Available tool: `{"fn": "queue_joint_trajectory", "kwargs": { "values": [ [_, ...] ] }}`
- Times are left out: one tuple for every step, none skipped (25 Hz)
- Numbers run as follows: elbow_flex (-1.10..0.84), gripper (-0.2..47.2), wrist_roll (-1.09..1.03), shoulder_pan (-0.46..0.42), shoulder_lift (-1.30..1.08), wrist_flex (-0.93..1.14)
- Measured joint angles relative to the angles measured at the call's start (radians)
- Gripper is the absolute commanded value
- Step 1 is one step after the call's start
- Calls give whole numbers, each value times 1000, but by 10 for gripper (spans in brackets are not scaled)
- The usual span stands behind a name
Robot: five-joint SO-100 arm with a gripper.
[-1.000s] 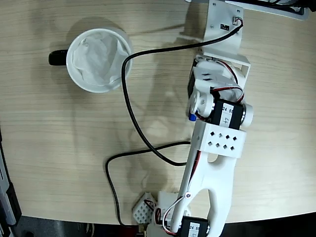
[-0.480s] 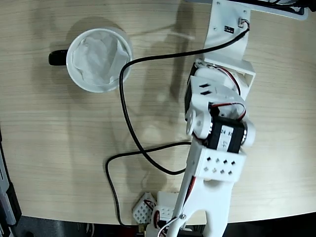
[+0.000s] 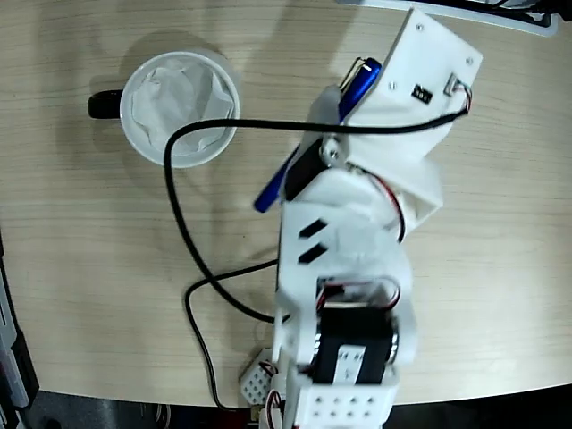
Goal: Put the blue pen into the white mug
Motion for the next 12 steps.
{"fn": "queue_joint_trajectory", "kwargs": {
  "values": [
    [3,1,40,-3,28,0],
    [5,1,78,-11,55,3],
    [15,1,104,-25,89,3],
    [21,1,118,-43,120,3],
    [35,1,129,-58,150,2],
    [61,1,135,-72,184,-18],
    [95,1,137,-78,210,-54],
    [120,1,140,-86,233,-91],
    [141,1,138,-98,255,-124],
    [160,1,123,-112,278,-160],
    [173,1,110,-129,298,-195],
    [178,1,95,-138,305,-233]
  ]
}}
